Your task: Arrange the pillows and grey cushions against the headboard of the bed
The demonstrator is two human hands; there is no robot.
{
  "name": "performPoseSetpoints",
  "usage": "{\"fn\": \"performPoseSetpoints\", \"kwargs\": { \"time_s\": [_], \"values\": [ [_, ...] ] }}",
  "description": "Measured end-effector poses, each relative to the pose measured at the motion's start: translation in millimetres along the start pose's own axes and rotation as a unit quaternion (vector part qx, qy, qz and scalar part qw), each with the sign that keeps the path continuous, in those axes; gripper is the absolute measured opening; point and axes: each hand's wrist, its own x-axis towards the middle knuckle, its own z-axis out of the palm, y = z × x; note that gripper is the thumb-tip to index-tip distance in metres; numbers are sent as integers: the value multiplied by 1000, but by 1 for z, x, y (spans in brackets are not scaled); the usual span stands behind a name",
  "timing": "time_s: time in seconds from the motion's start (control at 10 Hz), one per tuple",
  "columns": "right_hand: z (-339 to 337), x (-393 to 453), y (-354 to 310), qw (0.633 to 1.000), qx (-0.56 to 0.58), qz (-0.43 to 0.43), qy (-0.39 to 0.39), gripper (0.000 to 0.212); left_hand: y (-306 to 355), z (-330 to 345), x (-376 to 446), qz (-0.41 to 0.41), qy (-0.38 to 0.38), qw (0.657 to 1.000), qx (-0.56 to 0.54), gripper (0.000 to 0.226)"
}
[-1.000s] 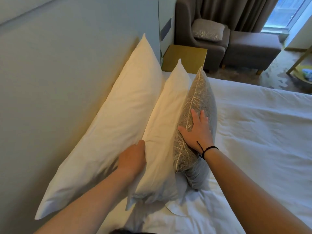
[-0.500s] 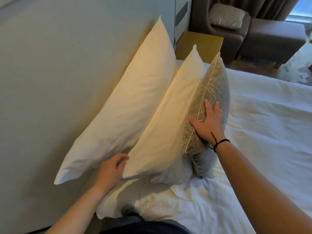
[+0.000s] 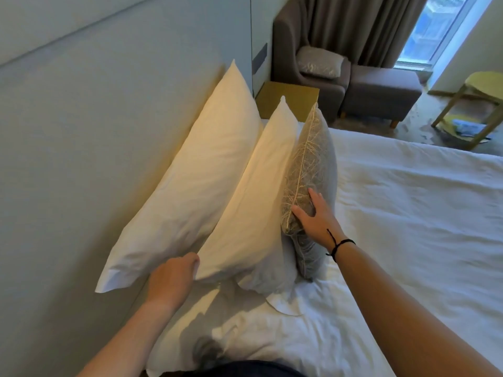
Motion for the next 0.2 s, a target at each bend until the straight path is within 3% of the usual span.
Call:
{"fn": "performPoseSetpoints", "kwargs": {
  "time_s": [0.2],
  "values": [
    [-9, -83, 11, 998, 25, 47, -22, 72, 1, -4, -18, -16, -12, 1000, -22, 26]
  ]
}}
